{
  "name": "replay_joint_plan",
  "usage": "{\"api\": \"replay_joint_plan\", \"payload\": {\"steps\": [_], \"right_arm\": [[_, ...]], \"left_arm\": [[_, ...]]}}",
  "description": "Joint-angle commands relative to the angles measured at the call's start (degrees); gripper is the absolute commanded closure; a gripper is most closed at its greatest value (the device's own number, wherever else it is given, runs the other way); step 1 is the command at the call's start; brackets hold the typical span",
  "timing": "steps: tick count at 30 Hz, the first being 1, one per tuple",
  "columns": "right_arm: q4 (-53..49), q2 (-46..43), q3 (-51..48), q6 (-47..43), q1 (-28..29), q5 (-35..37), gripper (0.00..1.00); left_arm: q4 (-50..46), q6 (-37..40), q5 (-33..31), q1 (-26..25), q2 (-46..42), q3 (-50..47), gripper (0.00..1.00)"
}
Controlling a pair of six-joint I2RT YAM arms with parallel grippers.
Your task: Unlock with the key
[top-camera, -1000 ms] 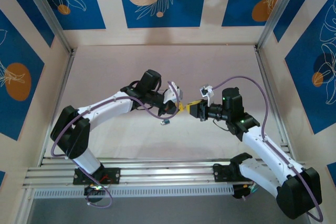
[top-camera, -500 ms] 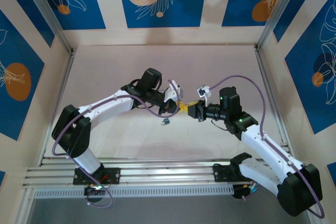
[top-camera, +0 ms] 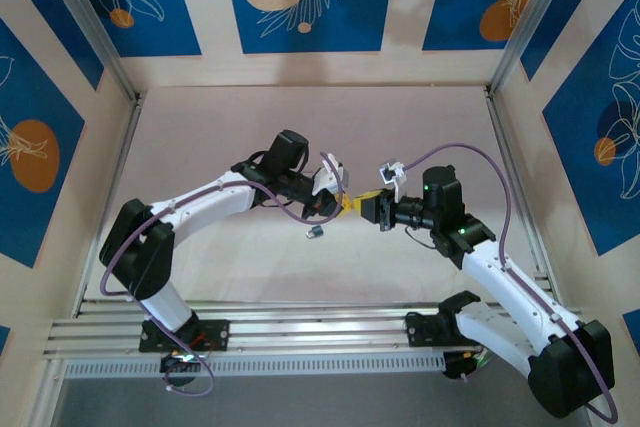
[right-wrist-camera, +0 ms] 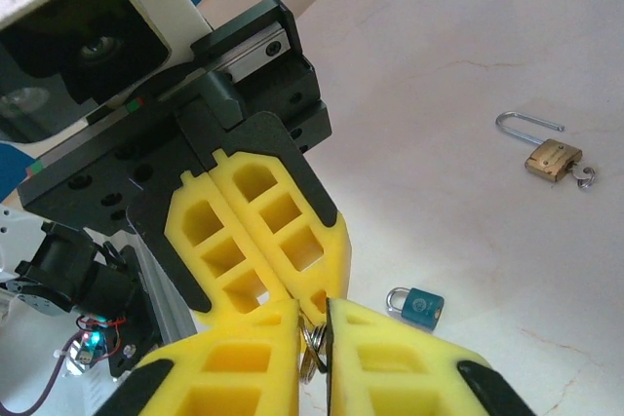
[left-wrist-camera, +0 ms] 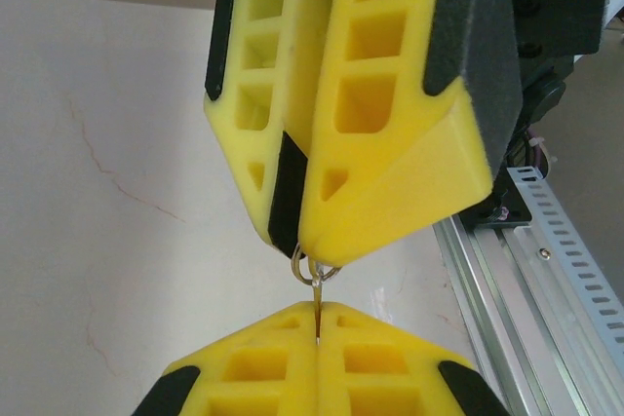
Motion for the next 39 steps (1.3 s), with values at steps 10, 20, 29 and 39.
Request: {"api": "replay_joint_plan", "payload": {"steps": [10,20,29,39], "right_arm": [[-0.7,-0.6,2.1,-0.2,0.6,-1.5,0.98],[-1.9,-1.2,2.2,-0.2,2.2,4.4,1.0],[0.8,-1.5,1.5,0.5,3.4,11.4,1.0],[3.2,-2.2,0.7,2.1,1.7,13.8,1.0]], "left_arm": [[-1.4,-0.2,1.2,0.8,1.2,2.1,1.0],[0.4,-2.8,-2.0,1.2,1.0,1.8,0.96],[2.2,-3.3,-7.8,1.3,-1.2,-1.3,0.48],[5.4,-2.4,-18.2,1.5,-7.5,-9.7,0.23]]}}
